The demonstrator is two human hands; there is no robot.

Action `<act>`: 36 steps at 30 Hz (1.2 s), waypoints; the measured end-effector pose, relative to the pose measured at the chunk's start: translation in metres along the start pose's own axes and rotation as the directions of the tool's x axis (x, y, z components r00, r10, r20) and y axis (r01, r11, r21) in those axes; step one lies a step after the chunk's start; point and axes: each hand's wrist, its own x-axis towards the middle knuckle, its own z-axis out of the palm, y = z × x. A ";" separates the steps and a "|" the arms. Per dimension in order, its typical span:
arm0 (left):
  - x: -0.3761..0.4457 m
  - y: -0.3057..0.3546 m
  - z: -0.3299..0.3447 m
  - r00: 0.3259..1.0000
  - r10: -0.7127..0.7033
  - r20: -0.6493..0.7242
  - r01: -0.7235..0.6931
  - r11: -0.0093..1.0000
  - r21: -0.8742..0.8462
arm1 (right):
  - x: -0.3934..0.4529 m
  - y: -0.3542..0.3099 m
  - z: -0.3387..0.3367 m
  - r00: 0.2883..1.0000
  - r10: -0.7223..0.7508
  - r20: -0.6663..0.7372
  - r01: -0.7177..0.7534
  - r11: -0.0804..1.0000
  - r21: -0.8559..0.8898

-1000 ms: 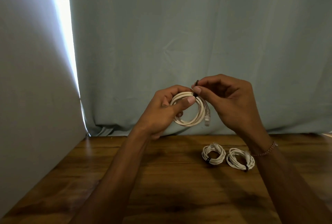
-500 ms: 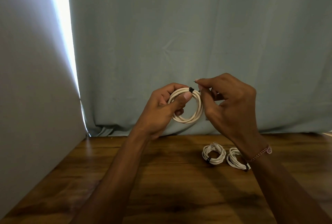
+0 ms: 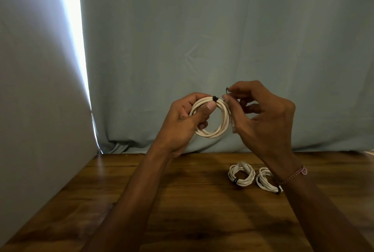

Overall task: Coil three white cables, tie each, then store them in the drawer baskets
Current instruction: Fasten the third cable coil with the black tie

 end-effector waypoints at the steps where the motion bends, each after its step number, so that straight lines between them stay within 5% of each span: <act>1: 0.000 0.000 0.000 1.000 -0.002 0.000 0.002 1.000 -0.008 | -0.001 0.001 0.000 1.000 -0.021 0.006 0.021 1.000 -0.007; 18: 0.000 0.000 0.006 1.000 -0.018 -0.025 0.019 1.000 0.023 | 0.009 0.014 -0.013 0.956 -0.174 0.237 0.196 0.978 -0.075; 36: 0.003 0.006 -0.002 0.994 0.111 -0.018 -0.102 0.959 0.266 | 0.012 0.000 -0.016 0.952 -0.117 0.283 0.168 0.972 -0.162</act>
